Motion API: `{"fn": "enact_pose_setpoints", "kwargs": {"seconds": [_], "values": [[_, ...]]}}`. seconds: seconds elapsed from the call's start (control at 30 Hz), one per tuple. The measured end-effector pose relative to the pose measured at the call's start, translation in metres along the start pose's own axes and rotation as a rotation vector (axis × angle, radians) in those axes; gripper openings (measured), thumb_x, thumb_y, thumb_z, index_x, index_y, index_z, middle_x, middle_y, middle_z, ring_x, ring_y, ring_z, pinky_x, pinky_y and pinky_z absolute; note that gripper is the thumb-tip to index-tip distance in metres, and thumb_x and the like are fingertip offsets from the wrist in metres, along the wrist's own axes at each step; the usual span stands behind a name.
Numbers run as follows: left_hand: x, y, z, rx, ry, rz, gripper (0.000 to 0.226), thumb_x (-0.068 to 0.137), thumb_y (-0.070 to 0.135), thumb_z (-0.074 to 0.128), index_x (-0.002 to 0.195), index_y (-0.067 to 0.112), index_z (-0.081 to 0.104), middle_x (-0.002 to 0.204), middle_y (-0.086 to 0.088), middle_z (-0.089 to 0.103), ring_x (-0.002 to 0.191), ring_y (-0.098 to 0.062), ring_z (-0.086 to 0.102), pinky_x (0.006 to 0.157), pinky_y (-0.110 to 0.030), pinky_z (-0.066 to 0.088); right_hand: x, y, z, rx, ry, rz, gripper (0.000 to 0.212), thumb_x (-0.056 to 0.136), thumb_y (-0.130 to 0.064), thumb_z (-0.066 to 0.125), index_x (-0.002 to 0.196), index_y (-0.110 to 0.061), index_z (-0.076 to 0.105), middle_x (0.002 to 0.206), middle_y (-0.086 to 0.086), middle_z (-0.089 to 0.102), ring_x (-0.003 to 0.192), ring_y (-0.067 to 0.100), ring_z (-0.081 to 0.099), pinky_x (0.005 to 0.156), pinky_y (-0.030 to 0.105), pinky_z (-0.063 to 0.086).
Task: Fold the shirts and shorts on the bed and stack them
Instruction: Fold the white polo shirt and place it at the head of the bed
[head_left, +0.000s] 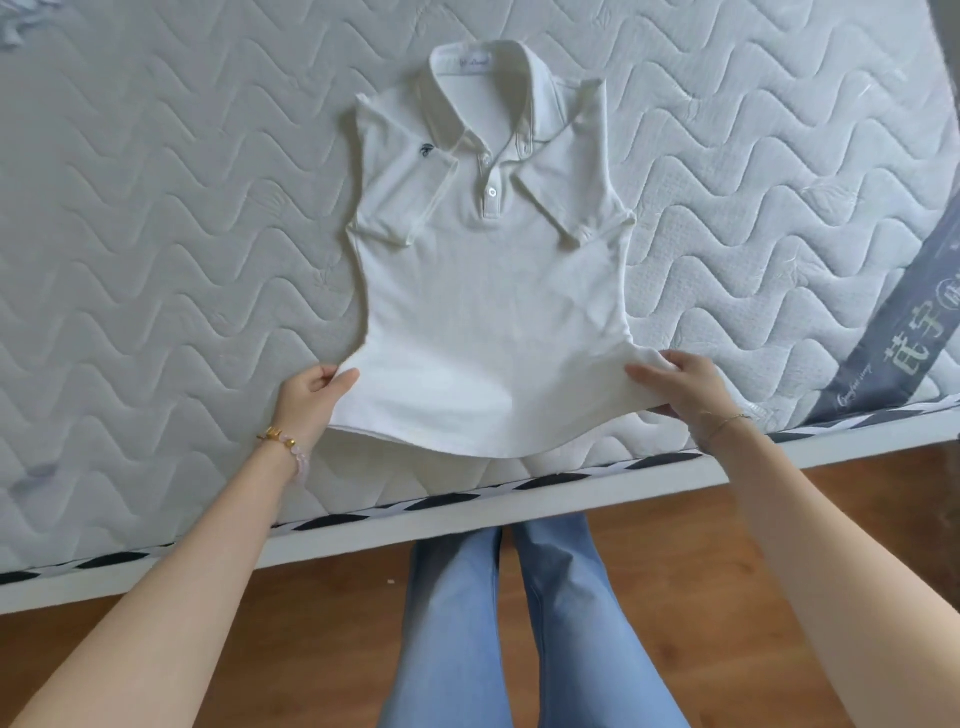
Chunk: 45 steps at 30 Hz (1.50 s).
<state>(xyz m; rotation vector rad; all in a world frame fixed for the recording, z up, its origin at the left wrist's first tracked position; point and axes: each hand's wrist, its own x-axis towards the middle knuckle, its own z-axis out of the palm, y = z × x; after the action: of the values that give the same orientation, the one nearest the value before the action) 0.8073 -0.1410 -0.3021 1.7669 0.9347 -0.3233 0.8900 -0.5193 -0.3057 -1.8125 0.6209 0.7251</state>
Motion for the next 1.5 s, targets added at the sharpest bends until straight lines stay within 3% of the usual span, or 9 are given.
{"fn": "enact_pose_setpoints", "kwargs": {"seconds": [0.1, 0.53, 0.83, 0.93, 1.0, 1.1, 1.2, 1.3, 1.5], "values": [[0.014, 0.033, -0.003, -0.189, 0.0, -0.078, 0.01, 0.087, 0.018, 0.063, 0.092, 0.008, 0.063, 0.081, -0.004, 0.062, 0.076, -0.016, 0.056, 0.069, -0.028, 0.044, 0.009, -0.032, 0.006, 0.127, -0.029, -0.019, 0.018, 0.082, -0.017, 0.069, 0.095, -0.006, 0.064, 0.079, 0.004, 0.06, 0.074, 0.014, 0.059, 0.058, 0.022, 0.055], [0.121, 0.138, -0.003, -0.503, 0.042, -0.1, 0.012, 0.092, 0.008, 0.053, 0.083, 0.014, 0.056, 0.083, -0.007, 0.057, 0.071, -0.015, 0.054, 0.063, -0.031, 0.048, 0.101, -0.138, 0.018, 0.392, 0.053, -0.068, 0.013, 0.088, -0.012, 0.062, 0.075, -0.009, 0.059, 0.072, 0.003, 0.055, 0.068, 0.009, 0.056, 0.053, 0.012, 0.05], [0.243, 0.205, 0.016, -0.73, 0.045, -0.201, 0.018, 0.093, 0.005, 0.05, 0.075, 0.006, 0.052, 0.043, -0.002, 0.061, 0.043, -0.01, 0.061, 0.043, -0.017, 0.051, 0.215, -0.227, 0.021, 0.69, 0.12, -0.036, 0.013, 0.084, -0.004, 0.065, 0.073, -0.004, 0.058, 0.072, 0.006, 0.055, 0.049, 0.003, 0.06, 0.051, 0.012, 0.051], [0.28, 0.226, 0.017, -0.836, 0.03, -0.175, 0.021, 0.093, 0.003, 0.047, 0.073, 0.001, 0.051, 0.057, -0.01, 0.064, 0.054, -0.014, 0.065, 0.055, -0.021, 0.056, 0.244, -0.25, 0.024, 0.805, 0.018, -0.065, 0.005, 0.089, -0.004, 0.058, 0.084, -0.004, 0.056, 0.086, 0.008, 0.061, 0.065, 0.01, 0.068, 0.06, 0.021, 0.057], [0.296, 0.231, 0.02, -0.871, -0.002, -0.162, 0.02, 0.096, 0.004, 0.042, 0.078, 0.002, 0.049, 0.079, -0.011, 0.063, 0.083, -0.018, 0.063, 0.083, -0.025, 0.054, 0.256, -0.253, 0.027, 0.714, -0.049, -0.06, 0.005, 0.093, -0.011, 0.054, 0.098, -0.01, 0.056, 0.098, 0.004, 0.062, 0.085, 0.015, 0.066, 0.073, 0.028, 0.056], [0.3, 0.22, 0.03, -0.762, -0.017, -0.168, 0.014, 0.099, 0.008, 0.039, 0.103, 0.001, 0.05, 0.095, -0.007, 0.057, 0.106, -0.022, 0.053, 0.093, -0.033, 0.045, 0.266, -0.236, 0.032, 0.517, -0.054, -0.034, 0.033, 0.091, -0.011, 0.056, 0.123, -0.013, 0.049, 0.103, 0.003, 0.06, 0.095, 0.018, 0.06, 0.08, 0.032, 0.05], [0.292, 0.199, 0.041, -0.64, 0.052, -0.142, 0.029, 0.096, 0.001, 0.042, 0.125, -0.001, 0.043, 0.09, -0.009, 0.056, 0.095, -0.028, 0.058, 0.089, -0.038, 0.047, 0.266, -0.215, 0.035, 0.36, -0.009, -0.04, 0.043, 0.088, -0.004, 0.057, 0.13, -0.01, 0.046, 0.092, 0.005, 0.061, 0.081, 0.013, 0.059, 0.074, 0.029, 0.05], [0.286, 0.177, 0.045, -0.383, 0.15, -0.12, 0.03, 0.093, -0.001, 0.047, 0.122, 0.005, 0.048, 0.085, -0.01, 0.058, 0.079, -0.022, 0.058, 0.077, -0.036, 0.05, 0.262, -0.197, 0.035, 0.223, 0.079, -0.111, 0.042, 0.087, -0.002, 0.056, 0.128, -0.005, 0.048, 0.1, 0.011, 0.06, 0.079, 0.014, 0.058, 0.075, 0.03, 0.051], [0.266, 0.133, 0.047, 0.115, 0.169, -0.053, 0.043, 0.086, 0.008, 0.063, 0.125, -0.004, 0.049, 0.125, -0.021, 0.056, 0.114, -0.032, 0.054, 0.094, -0.033, 0.041, 0.234, -0.162, 0.032, -0.158, 0.292, -0.22, 0.039, 0.083, -0.023, 0.065, 0.119, -0.012, 0.054, 0.103, 0.004, 0.059, 0.09, 0.019, 0.056, 0.077, 0.029, 0.04]]}}
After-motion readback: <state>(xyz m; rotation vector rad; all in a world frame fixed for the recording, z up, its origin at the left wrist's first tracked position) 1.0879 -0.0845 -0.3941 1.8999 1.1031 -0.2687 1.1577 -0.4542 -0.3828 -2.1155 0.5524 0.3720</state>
